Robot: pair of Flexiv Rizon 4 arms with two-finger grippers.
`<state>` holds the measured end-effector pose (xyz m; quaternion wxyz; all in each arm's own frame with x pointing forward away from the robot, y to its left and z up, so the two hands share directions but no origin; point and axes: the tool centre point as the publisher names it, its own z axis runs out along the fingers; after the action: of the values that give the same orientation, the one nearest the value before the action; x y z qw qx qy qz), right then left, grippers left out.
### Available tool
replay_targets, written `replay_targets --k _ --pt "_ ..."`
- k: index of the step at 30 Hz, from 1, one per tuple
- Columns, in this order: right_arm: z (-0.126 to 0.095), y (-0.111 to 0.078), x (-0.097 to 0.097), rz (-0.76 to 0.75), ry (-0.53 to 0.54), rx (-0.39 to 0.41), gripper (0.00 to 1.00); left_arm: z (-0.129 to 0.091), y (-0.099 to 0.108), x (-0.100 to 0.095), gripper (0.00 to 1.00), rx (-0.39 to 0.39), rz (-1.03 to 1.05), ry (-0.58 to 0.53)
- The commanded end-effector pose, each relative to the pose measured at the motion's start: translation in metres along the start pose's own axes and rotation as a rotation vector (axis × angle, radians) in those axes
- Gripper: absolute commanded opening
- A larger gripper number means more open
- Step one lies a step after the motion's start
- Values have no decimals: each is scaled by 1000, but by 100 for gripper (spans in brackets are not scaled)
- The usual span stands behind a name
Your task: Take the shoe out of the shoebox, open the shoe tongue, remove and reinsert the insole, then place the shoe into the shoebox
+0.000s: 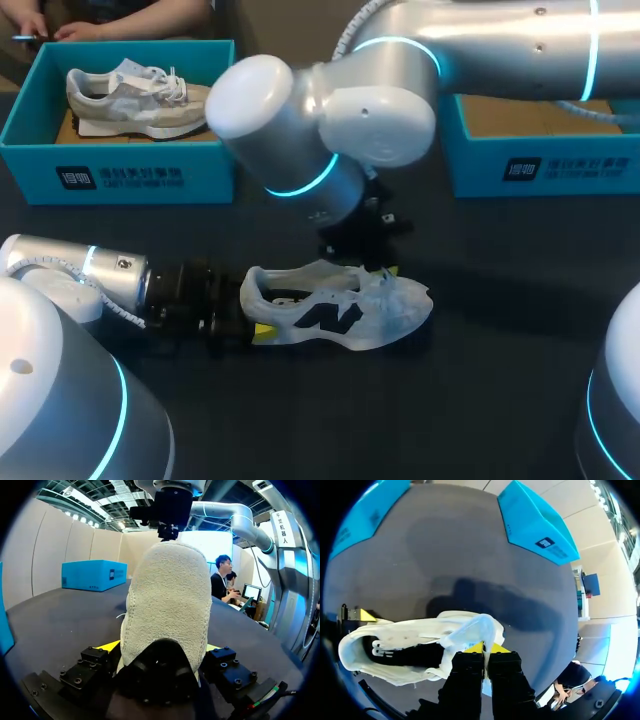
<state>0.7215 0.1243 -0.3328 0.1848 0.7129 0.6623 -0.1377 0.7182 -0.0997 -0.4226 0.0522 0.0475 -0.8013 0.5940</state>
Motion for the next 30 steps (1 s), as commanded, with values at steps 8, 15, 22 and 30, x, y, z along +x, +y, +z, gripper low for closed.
replay_targets --k 8,15,22,30 --pt "41 -12 -6 143 31 31 0 0 0 -1 0 -4 -1 1" --pt "56 -11 -4 156 19 58 50 0 0 -1 0 -4 -1 1" --pt "45 -10 -7 167 -19 63 100 0 0 -1 0 -4 -1 1" --pt "6 -8 -14 163 -56 -6 100 0 0 -1 0 -4 -1 1"
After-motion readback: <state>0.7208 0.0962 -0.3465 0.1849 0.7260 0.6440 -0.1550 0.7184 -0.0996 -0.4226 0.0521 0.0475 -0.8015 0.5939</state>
